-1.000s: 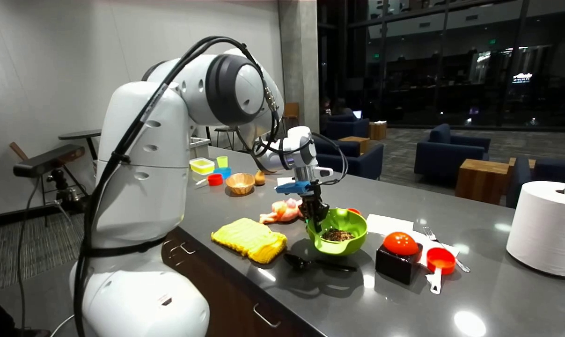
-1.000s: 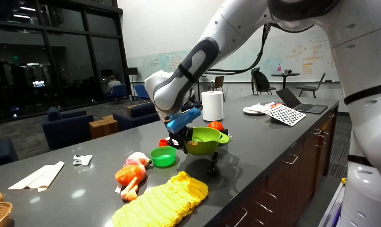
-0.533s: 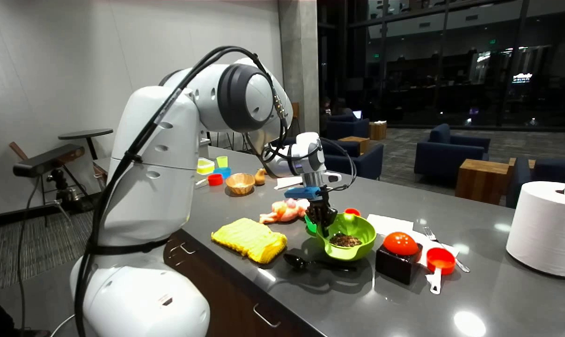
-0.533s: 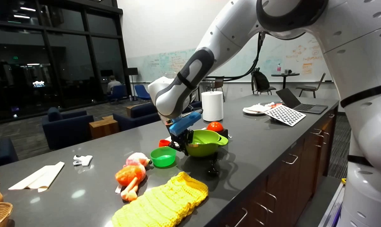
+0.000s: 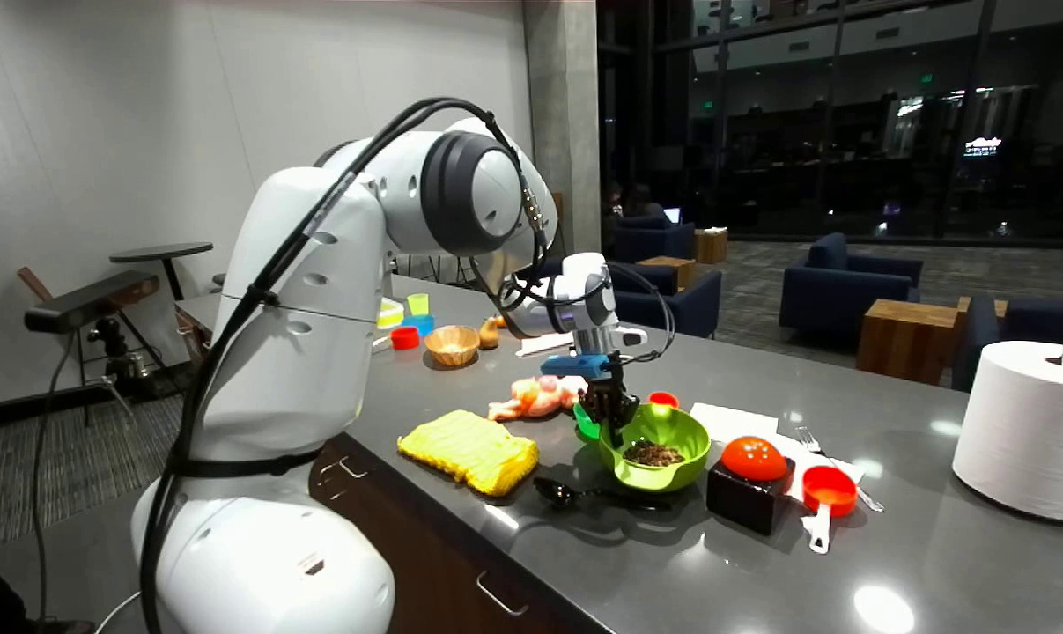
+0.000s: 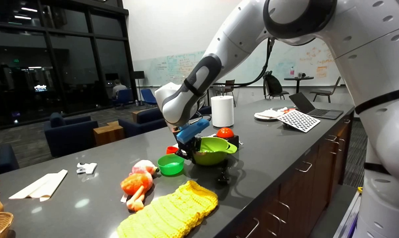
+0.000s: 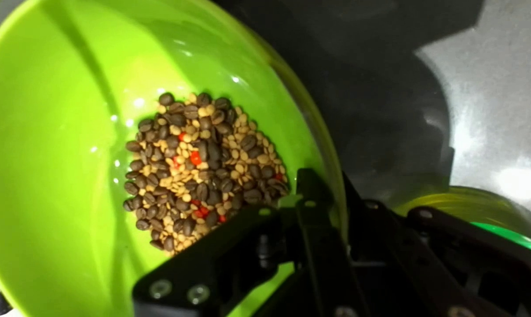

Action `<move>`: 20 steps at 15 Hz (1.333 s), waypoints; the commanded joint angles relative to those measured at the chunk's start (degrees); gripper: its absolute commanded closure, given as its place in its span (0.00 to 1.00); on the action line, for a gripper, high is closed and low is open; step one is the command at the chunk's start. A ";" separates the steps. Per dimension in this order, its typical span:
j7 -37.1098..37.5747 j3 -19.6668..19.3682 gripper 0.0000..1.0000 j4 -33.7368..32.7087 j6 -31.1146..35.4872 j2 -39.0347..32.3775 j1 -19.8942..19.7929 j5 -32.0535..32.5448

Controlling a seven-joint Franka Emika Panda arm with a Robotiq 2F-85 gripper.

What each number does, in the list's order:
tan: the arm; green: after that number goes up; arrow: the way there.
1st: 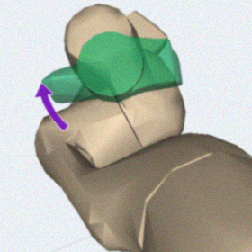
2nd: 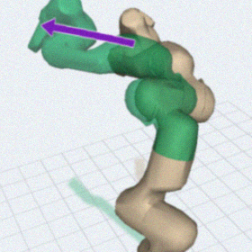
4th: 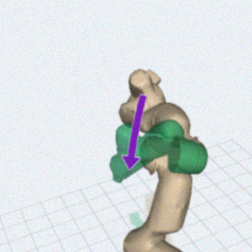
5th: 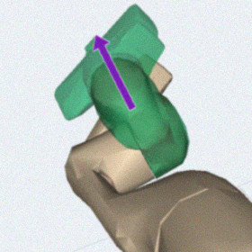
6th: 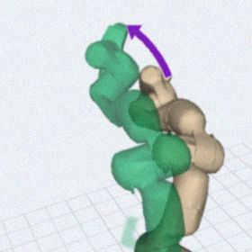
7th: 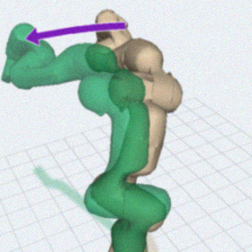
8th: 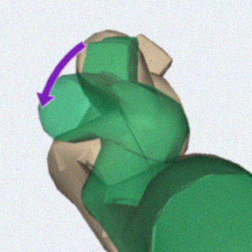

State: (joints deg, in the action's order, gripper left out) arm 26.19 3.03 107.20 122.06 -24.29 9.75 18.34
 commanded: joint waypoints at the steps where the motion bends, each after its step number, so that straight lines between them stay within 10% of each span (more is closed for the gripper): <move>1: -1.46 -1.12 0.62 -1.24 0.18 -0.41 0.75 -1.03; 12: -0.17 -1.52 0.02 1.81 -0.24 4.89 0.72 -1.20; 20: 6.04 -1.87 0.00 11.50 -3.15 18.17 -0.61 -5.52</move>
State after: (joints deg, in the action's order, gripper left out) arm 28.91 1.59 111.63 119.60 -14.27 9.50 14.48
